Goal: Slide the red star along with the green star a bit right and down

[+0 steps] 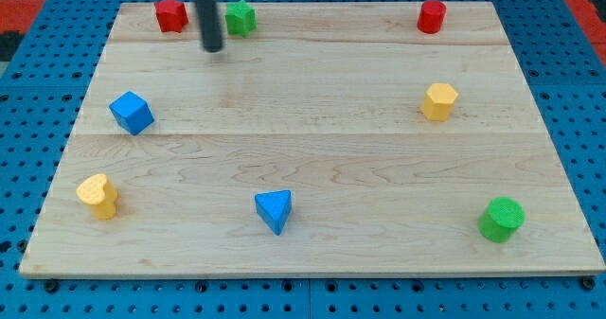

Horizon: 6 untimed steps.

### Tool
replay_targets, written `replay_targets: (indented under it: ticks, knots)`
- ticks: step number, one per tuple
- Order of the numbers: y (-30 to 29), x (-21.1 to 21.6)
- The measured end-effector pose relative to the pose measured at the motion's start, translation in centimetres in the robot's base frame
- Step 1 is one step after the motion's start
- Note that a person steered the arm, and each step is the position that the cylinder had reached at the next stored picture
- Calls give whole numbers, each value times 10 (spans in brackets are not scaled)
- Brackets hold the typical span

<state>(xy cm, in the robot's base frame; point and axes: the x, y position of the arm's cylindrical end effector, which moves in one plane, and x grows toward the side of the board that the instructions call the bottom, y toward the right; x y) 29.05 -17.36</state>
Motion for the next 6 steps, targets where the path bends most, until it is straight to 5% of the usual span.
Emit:
replay_targets:
  ticks: [1,2,4,6]
  knots:
    - [-101,-44]
    - [-129,-86]
    - [43,-78]
    - [144,-54]
